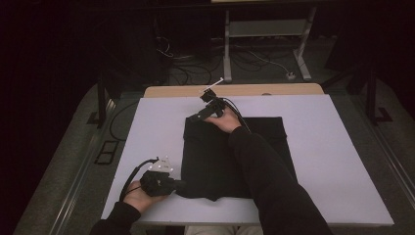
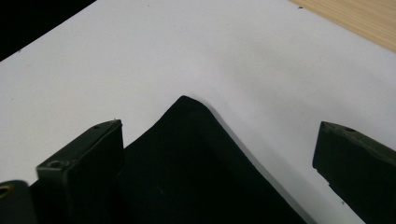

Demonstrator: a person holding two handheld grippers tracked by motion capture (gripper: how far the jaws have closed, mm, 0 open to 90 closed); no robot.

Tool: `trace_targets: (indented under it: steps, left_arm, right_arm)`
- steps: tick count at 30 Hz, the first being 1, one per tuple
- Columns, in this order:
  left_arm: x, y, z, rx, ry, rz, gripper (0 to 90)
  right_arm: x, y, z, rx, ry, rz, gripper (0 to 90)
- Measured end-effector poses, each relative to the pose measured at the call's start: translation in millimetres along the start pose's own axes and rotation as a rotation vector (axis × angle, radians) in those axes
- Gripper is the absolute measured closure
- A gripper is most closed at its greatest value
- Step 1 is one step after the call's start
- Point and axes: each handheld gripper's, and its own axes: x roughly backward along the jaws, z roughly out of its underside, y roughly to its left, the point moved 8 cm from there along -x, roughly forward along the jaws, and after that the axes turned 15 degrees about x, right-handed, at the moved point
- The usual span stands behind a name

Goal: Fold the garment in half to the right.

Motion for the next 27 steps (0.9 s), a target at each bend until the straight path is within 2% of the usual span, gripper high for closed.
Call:
trace_targets:
  steps: [4, 9, 13, 17, 24, 27]
  left_arm:
    - [0.2, -0.3, -0.7, -0.014, 0.006, -0.005, 86.6]
    - [0.6, -1.8, -3.0, -0.016, -0.011, -0.007, 87.0]
    - [0.9, -2.4, -3.7, -0.025, -0.013, -0.006, 87.2]
    - [1.3, -2.5, -5.4, -0.027, -0.024, -0.011, 87.5]
    - [2.1, -2.5, -7.6, -0.028, -0.034, -0.007, 87.8]
    - [2.7, -2.4, -8.1, -0.029, -0.04, -0.006, 87.8]
  right_arm:
    - [-7.5, 1.1, 1.2, 0.01, 0.01, -0.002, 4.1]
    - [-17.9, 5.1, 0.5, 0.017, 0.022, -0.009, 7.3]
    - [-24.5, 11.5, -5.1, 0.009, 0.021, -0.025, 12.8]
    - [-31.0, 14.8, -10.5, 0.025, 0.027, -0.016, 14.6]
    - [-43.0, 17.3, -13.9, 0.03, 0.061, 0.005, 32.5]
    - [-47.2, 21.2, -14.3, 0.054, 0.074, 0.004, 43.4]
